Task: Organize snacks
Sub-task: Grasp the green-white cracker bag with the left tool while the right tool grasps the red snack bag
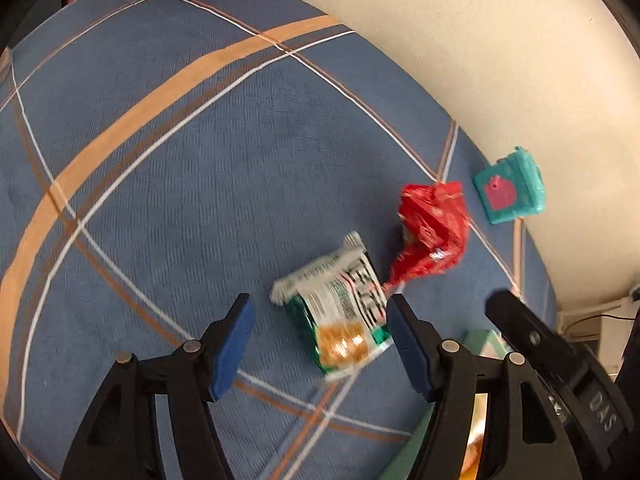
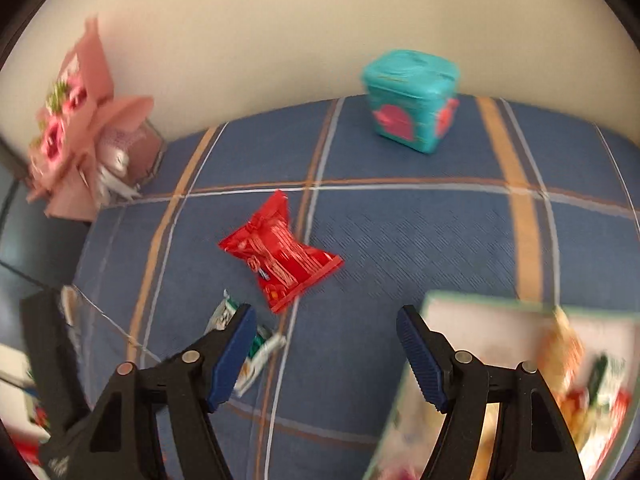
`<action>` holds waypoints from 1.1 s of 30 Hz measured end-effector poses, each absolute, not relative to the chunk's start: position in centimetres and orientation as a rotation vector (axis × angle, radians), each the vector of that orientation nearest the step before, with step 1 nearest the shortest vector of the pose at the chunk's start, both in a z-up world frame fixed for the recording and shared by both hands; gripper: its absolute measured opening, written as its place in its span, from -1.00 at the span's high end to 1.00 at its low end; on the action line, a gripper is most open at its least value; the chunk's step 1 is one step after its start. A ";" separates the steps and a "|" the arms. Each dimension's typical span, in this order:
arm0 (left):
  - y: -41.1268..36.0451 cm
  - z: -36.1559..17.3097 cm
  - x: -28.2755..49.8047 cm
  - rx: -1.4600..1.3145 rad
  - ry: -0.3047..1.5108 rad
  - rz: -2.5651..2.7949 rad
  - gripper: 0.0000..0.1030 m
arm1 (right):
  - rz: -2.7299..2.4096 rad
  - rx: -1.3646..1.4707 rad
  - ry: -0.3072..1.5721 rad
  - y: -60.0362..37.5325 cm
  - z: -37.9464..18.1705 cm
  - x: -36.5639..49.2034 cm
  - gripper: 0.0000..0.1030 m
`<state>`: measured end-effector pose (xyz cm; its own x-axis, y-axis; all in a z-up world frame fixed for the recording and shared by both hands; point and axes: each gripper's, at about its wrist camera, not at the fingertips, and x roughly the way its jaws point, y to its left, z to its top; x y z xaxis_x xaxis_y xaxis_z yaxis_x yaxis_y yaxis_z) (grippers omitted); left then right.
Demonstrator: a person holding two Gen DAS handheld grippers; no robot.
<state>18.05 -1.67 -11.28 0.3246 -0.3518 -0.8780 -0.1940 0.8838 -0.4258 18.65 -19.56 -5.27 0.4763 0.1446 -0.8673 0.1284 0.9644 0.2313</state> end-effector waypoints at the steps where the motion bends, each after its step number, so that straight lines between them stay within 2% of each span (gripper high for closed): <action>1: -1.5 -11.4 18.5 -0.517 1.255 -0.107 -0.34 | 0.020 0.265 1.092 -19.1 -5.8 19.5 -0.47; 12: -3.1 -12.0 19.5 -0.471 1.259 -0.155 -0.34 | 0.040 0.176 1.132 -16.9 -8.6 24.3 -0.42; 16: -4.7 -11.9 19.5 -0.409 1.249 -0.135 -0.34 | 0.050 0.183 1.133 -16.8 -8.8 24.6 -0.02; 20: -5.5 -12.0 19.7 -0.373 1.239 -0.133 -0.34 | 0.049 0.189 1.131 -17.1 -8.5 24.2 0.20; 22: -6.0 -11.9 19.4 -0.352 1.234 -0.126 -0.34 | 0.037 0.188 1.130 -17.6 -8.2 23.6 0.21; 26: -6.6 -11.8 18.7 -0.343 1.224 -0.135 -0.15 | 0.019 0.201 1.136 -18.7 -8.1 22.4 0.24; 33: -6.3 -11.5 17.8 -0.366 1.255 -0.176 -0.01 | -0.001 0.252 1.128 -20.4 -7.2 19.0 0.24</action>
<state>17.80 -6.35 -11.54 0.3065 -0.3273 -0.8938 -0.0688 0.9290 -0.3637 19.03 -20.39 -7.18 0.4314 0.1261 -0.8933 0.1281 0.9716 0.1989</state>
